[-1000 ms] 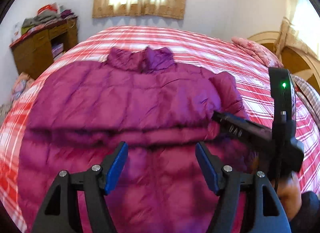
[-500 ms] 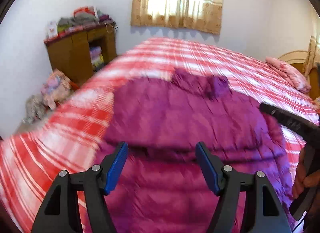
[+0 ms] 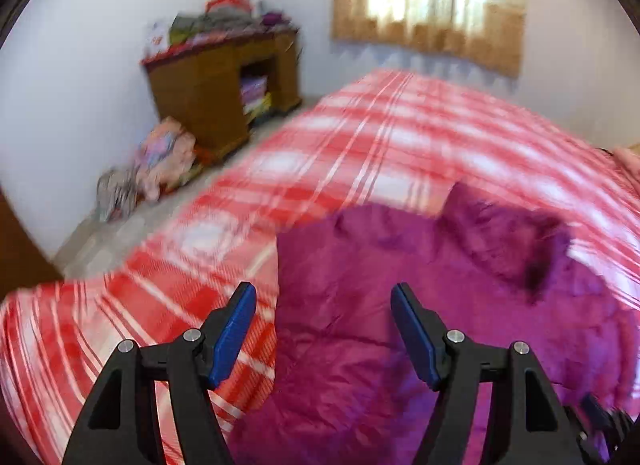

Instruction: Fold large clothes

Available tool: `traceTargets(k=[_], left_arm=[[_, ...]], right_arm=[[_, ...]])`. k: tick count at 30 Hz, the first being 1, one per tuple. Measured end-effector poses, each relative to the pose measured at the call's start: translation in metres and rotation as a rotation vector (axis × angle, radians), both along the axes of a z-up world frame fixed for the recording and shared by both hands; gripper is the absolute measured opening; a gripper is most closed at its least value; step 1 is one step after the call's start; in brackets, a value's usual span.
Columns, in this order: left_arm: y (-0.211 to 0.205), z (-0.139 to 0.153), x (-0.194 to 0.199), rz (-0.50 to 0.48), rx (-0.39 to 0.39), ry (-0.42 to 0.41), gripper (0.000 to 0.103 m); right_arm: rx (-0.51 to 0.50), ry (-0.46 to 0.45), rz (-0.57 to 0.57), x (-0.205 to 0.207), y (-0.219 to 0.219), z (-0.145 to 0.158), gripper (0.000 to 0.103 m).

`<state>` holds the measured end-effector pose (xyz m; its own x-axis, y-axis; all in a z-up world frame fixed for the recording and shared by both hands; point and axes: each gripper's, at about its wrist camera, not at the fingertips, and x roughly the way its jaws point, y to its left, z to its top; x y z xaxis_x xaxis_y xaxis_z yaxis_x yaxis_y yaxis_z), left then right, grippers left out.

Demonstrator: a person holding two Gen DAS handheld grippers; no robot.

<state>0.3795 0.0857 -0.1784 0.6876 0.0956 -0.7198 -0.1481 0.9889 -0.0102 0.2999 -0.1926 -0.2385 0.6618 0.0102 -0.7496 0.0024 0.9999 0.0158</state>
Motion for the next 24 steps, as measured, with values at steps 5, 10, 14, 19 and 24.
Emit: traceTargets(k=[5,10,14,19,24], left_arm=[[0.015,-0.058,-0.002,0.024,-0.083,0.029,0.074],[0.001,-0.060,0.003,0.024,0.015,0.048,0.078],[0.001,-0.058,0.001,0.025,0.023,0.043,0.079],[0.019,-0.050,-0.017,0.024,-0.122,-0.032,0.079],[0.024,-0.046,-0.023,0.067,-0.159,-0.075,0.079]], right_arm=[[-0.021,-0.001,0.001,-0.001,0.003,-0.002,0.035],[0.002,-0.002,0.000,-0.001,-0.001,-0.002,0.035],[0.006,0.004,0.000,0.000,-0.001,0.000,0.035],[0.116,0.033,-0.011,0.014,-0.014,0.032,0.036],[0.186,-0.028,-0.061,0.074,-0.025,0.085,0.036]])
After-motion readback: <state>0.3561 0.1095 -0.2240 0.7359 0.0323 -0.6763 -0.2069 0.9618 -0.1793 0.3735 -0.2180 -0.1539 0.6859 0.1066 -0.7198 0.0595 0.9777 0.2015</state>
